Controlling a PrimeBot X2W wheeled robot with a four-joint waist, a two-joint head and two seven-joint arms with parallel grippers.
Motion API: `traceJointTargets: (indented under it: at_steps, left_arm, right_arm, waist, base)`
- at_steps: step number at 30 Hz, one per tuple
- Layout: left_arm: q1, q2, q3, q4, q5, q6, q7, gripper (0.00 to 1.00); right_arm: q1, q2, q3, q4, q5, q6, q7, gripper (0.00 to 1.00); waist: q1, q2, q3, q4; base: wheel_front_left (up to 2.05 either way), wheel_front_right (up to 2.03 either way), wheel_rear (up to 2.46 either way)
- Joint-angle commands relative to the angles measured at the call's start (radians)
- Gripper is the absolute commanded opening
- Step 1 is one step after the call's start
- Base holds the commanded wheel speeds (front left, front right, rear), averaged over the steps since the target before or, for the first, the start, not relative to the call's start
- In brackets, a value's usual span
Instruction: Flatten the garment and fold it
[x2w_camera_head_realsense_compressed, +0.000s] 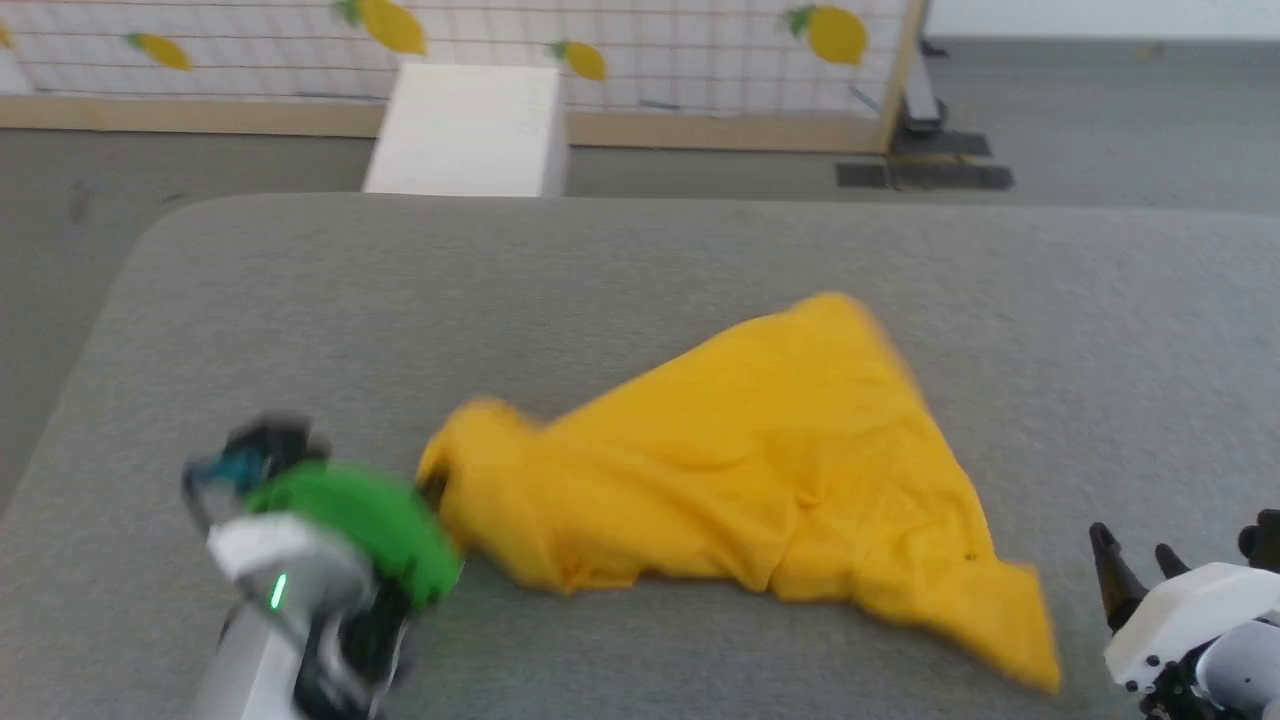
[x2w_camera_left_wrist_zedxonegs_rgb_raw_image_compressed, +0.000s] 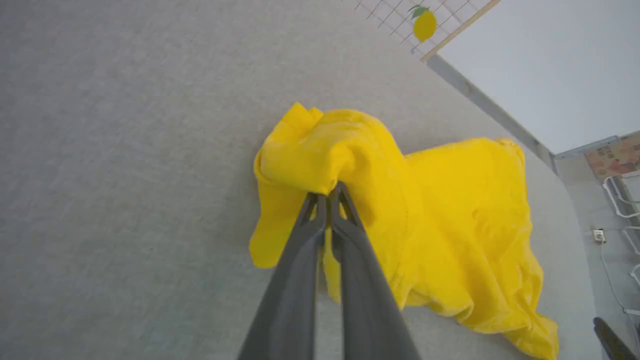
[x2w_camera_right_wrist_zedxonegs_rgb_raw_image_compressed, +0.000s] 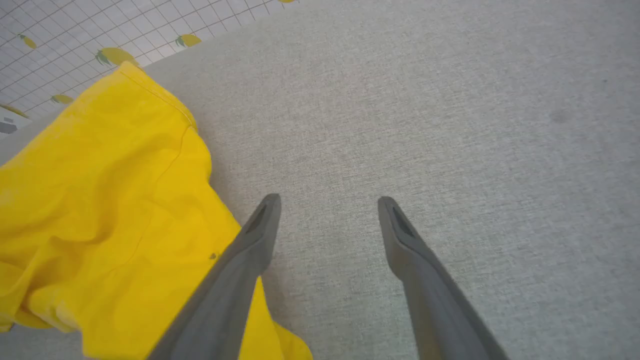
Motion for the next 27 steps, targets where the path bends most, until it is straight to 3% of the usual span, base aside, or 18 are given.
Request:
traceJointTargets:
  at_steps: [1,5,9,10,11,15,20,24,27]
  left_arm:
    - [0.072,0.016,0.009,-0.017,-0.004,0.032,0.015,0.00]
    - [0.254,0.024,0.019,-0.042,-0.043,0.096,0.078,0.00]
    - [0.331,-0.017,0.032,-0.037,-0.107,0.080,0.083,0.00]
    - [0.332,-0.033,0.044,-0.044,-0.122,0.068,0.065,0.41]
    - [0.328,-0.043,0.056,-0.053,-0.131,0.057,0.045,1.00]
    - [0.284,-0.049,0.123,-0.118,-0.127,-0.015,-0.087,1.00]
    - [0.243,0.023,0.161,-0.156,0.051,-0.164,-0.397,1.00]
    - [0.238,0.082,0.132,-0.121,0.248,-0.212,-0.611,1.00]
    - [0.233,0.083,0.112,-0.108,0.351,-0.216,-0.663,1.00]
  right_arm:
    - [0.003,-0.001,0.008,0.003,-0.003,-0.001,0.003,1.00]
    - [-0.002,-0.001,0.031,0.014,0.002,-0.001,0.001,1.00]
    - [-0.003,-0.001,0.049,0.029,0.006,-0.001,-0.004,1.00]
    - [-0.001,-0.001,0.052,0.033,0.006,-0.001,-0.004,1.00]
    - [0.000,-0.001,0.053,0.035,0.006,-0.001,-0.005,1.00]
    - [0.006,-0.001,0.064,0.037,-0.004,-0.001,-0.003,1.00]
    - [-0.005,-0.001,0.097,0.022,-0.018,-0.001,0.013,1.00]
    - [-0.033,-0.001,0.144,0.015,-0.043,-0.001,0.056,1.00]
    - [-0.076,-0.001,0.193,0.021,-0.094,-0.001,0.132,1.00]
  waist:
    - [0.0000,0.0000,-0.065,0.087]
    - [0.0000,0.0000,-0.066,0.102]
    - [0.0000,0.0000,-0.067,0.107]
    - [0.0000,0.0000,-0.070,0.109]
    - [0.0000,0.0000,-0.072,0.111]
    - [0.0000,0.0000,-0.080,0.114]
    - [0.0000,0.0000,-0.086,0.111]
    - [0.0000,0.0000,-0.082,0.107]
    - [0.0000,0.0000,-0.067,0.103]
  base:
    - [0.00,0.00,0.00]
    - [0.00,0.00,0.00]
    - [0.00,0.00,0.00]
    - [0.00,0.00,0.00]
    - [0.00,0.00,0.00]
    - [0.00,0.00,0.00]
    - [0.00,0.00,0.00]
    - [0.00,0.00,0.00]
    - [0.00,0.00,0.00]
